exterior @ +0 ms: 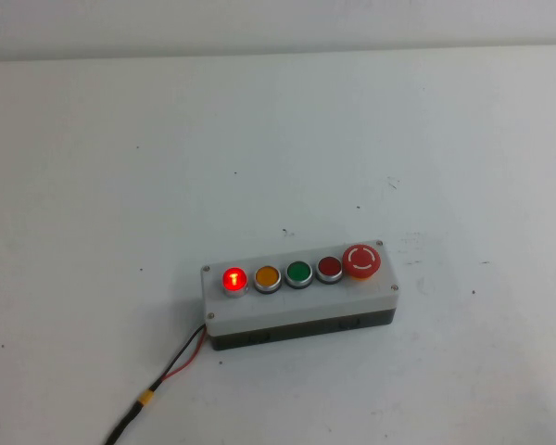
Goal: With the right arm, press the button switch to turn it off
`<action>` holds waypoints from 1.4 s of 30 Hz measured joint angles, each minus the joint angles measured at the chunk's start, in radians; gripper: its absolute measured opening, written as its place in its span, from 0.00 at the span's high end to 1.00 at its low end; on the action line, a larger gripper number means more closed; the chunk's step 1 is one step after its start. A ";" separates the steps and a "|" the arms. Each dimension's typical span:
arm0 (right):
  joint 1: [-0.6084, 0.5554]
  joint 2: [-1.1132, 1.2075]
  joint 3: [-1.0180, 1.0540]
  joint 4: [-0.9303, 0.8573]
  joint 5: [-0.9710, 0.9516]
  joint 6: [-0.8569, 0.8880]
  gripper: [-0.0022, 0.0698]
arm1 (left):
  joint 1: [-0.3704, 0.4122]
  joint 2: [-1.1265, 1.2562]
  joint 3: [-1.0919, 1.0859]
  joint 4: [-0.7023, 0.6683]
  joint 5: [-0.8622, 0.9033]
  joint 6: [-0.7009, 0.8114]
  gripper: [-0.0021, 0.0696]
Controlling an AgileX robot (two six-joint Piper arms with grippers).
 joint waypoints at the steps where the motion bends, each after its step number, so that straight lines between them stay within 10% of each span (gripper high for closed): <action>1: 0.000 0.000 0.000 0.000 0.000 0.000 0.99 | 0.000 0.000 0.000 0.000 0.000 0.000 0.97; 28: 0.000 0.000 0.000 0.779 -0.203 0.000 0.99 | 0.000 0.000 0.000 0.000 0.000 0.000 0.97; 42: 0.000 0.430 -0.523 0.500 0.340 0.000 0.99 | 0.000 0.000 0.000 0.000 0.000 0.000 0.97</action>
